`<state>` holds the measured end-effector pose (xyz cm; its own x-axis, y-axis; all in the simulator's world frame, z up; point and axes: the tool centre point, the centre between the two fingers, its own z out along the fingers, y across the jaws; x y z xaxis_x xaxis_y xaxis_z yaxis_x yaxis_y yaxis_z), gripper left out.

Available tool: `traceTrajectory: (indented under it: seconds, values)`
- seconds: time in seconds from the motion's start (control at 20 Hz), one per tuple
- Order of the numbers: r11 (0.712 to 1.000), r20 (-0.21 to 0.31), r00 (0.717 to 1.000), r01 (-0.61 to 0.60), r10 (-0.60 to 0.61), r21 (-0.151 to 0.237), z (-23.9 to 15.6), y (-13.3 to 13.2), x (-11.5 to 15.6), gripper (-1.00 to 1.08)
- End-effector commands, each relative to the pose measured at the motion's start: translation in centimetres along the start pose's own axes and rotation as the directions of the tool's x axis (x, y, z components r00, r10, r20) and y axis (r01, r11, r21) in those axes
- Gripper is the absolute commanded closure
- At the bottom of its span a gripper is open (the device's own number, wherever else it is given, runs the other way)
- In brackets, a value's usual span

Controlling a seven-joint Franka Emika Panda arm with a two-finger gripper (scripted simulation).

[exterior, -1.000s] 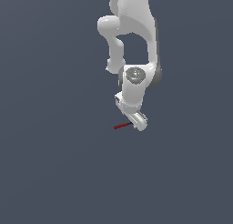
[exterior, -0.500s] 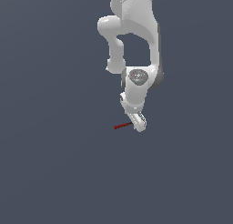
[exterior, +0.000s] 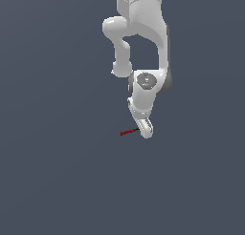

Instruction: Pick up the object and move it to a goal position.

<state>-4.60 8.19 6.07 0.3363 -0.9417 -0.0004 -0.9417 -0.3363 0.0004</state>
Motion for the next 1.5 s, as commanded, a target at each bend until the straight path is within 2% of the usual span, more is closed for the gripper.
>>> traceTrajectory:
  seconds: [0.0, 0.85, 0.9, 1.45]
  values:
    - [1.0, 0.0, 1.0, 0.0, 0.0, 0.0, 0.0, 0.0, 0.0, -0.92]
    - [1.0, 0.0, 1.0, -0.005, 0.005, 0.0, 5.0, 0.0, 0.0, -0.92]
    - [1.0, 0.0, 1.0, -0.005, 0.005, 0.0, 5.0, 0.0, 0.0, 1.08]
    - [1.0, 0.0, 1.0, -0.007, 0.007, 0.0, 5.0, 0.1, 0.1, 1.08]
